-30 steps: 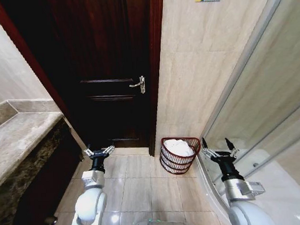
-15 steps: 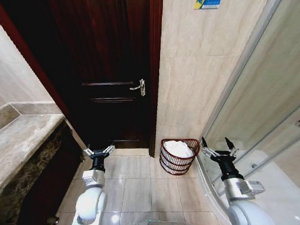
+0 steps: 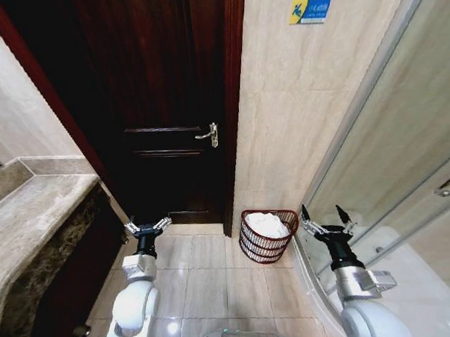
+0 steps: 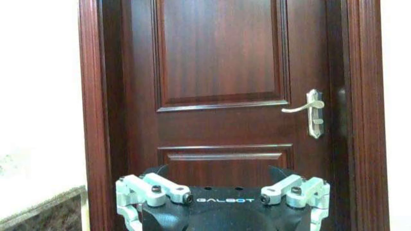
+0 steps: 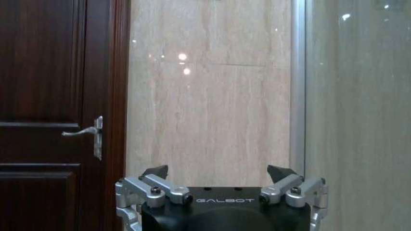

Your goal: Discard the used towel into the hamper.

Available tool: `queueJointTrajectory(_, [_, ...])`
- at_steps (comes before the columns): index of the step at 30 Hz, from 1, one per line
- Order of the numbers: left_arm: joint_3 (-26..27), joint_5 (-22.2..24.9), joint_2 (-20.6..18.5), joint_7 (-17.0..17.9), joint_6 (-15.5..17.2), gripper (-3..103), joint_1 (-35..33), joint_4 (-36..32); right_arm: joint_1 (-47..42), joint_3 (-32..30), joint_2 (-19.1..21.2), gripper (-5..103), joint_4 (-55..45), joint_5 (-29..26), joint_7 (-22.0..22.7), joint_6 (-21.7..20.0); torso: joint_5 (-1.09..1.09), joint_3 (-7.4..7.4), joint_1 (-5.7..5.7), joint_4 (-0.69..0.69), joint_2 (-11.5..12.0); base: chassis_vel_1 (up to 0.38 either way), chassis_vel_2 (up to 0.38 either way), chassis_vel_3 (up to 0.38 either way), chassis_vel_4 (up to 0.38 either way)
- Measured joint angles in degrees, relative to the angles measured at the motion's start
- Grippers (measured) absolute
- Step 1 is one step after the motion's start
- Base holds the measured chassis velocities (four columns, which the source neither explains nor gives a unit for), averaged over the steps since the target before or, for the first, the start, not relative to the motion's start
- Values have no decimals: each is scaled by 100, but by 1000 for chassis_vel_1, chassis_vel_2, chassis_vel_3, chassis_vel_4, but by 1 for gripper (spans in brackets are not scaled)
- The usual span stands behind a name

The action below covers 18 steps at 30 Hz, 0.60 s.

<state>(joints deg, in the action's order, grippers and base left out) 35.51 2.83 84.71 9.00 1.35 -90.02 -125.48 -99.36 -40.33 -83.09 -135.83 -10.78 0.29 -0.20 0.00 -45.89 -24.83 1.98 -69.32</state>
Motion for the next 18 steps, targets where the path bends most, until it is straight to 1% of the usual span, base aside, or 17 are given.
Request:
queueJointTrajectory(1, [0, 0, 0, 0, 0, 100, 0, 0, 0, 0, 0, 100, 0, 0, 0, 0, 0, 0, 0, 0, 0, 0, 0, 0, 0])
queueJointTrajectory(4, [-14, -16, 12, 1, 0, 100, -1, -19, -2, -16, 6, 100, -24, -16, -1, -3, 0, -69, -57, 0, -130, 0, 0, 0, 0])
queueJointTrajectory(6, [-17, -19, 13, 2, 0, 100, -1, -20, -3, -17, 6, 100, -28, -17, -2, -6, 0, -78, -66, 0, -147, 0, 0, 0, 0])
queueJointTrajectory(9, [-24, -23, 18, 7, 0, 100, -5, -25, -3, -14, 5, 100, -41, -19, -4, -17, 0, -156, -129, 0, -286, 0, 0, 0, 0])
queueJointTrajectory(10, [-24, -23, 18, 7, 0, 100, -5, -25, -3, -14, 5, 100, -41, -19, -4, -17, 0, -156, -129, 0, -286, 0, 0, 0, 0])
queueJointTrajectory(12, [-24, -11, 20, 24, 0, 100, -16, -35, 5, -7, 6, 100, -42, -18, -5, -22, 0, -203, -166, 0, -369, 0, 0, 0, 0])
queueJointTrajectory(14, [-24, -7, 22, 41, 1, 100, -18, -35, 10, -6, 6, 100, -43, -16, -5, -23, 0, -213, -174, 0, -388, 0, 0, 0, 0])
queueJointTrajectory(16, [-20, 1, 23, 98, 1, 100, -23, -35, 34, 8, 6, 100, -42, -9, -6, -38, 0, -269, -225, 0, -496, 0, 0, 0, 0])
queueJointTrajectory(18, [-19, 1, 24, 101, 1, 100, -27, -35, 39, 11, 6, 100, -42, -7, -6, -42, 0, -282, -238, 0, -521, 0, 0, 0, 0])
